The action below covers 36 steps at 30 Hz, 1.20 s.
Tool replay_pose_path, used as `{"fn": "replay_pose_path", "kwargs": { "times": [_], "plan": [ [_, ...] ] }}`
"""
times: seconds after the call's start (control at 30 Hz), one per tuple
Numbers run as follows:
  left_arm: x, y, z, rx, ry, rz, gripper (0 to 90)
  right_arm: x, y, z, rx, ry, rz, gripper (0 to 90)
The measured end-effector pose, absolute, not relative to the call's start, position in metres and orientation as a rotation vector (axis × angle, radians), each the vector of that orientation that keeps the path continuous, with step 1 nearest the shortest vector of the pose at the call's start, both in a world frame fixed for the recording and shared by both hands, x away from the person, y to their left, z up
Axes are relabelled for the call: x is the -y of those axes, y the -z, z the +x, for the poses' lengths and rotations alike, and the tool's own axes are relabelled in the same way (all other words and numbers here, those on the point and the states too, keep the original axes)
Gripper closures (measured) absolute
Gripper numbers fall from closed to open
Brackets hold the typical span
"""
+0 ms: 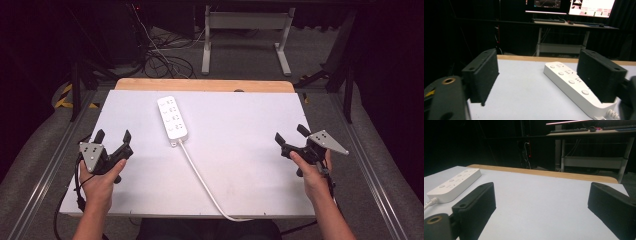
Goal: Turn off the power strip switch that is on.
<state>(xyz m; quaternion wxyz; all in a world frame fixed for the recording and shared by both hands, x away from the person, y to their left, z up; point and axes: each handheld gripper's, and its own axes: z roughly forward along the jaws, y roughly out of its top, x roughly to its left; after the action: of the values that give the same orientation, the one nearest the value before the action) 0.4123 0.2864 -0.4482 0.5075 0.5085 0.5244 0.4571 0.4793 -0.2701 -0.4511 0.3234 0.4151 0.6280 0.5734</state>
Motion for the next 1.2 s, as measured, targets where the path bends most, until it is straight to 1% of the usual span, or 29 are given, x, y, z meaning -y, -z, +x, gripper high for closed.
{"fn": "replay_pose_path", "kwargs": {
  "times": [0.03,0.1,0.3,0.47,0.63,0.73,0.83,0.93,1.0,1.2],
  "plan": [
    [-0.287,0.448,0.412,-1.261,-1.105,1.228,26.2,0.270,0.451,0.479,-1.648,-1.505,1.092,8.0],
    [-0.287,0.448,0.412,-1.265,-1.108,1.236,29.3,0.270,0.451,0.479,-1.649,-1.502,1.091,8.2],
    [-0.292,0.448,0.410,-1.272,-1.091,1.243,47.2,0.270,0.451,0.479,-1.646,-1.501,1.092,8.5],
    [-0.295,0.448,0.409,-1.281,-1.110,1.258,65.0,0.271,0.451,0.479,-1.645,-1.502,1.090,8.7],
    [-0.300,0.448,0.409,-1.314,-1.097,1.251,78.7,0.270,0.451,0.478,-1.650,-1.501,1.089,9.1],
    [-0.302,0.448,0.408,-1.311,-1.100,1.248,85.4,0.271,0.451,0.478,-1.650,-1.500,1.091,9.4],
    [-0.301,0.448,0.409,-1.295,-1.112,1.256,89.7,0.271,0.451,0.478,-1.650,-1.503,1.087,9.7],
    [-0.301,0.448,0.410,-1.272,-1.120,1.283,90.0,0.271,0.451,0.478,-1.651,-1.505,1.085,9.8],
    [-0.302,0.448,0.411,-1.265,-1.099,1.312,90.0,0.270,0.451,0.478,-1.654,-1.501,1.085,9.8],
    [-0.300,0.449,0.413,-1.247,-1.108,1.319,90.0,0.271,0.450,0.478,-1.649,-1.499,1.083,9.7]
  ]
}}
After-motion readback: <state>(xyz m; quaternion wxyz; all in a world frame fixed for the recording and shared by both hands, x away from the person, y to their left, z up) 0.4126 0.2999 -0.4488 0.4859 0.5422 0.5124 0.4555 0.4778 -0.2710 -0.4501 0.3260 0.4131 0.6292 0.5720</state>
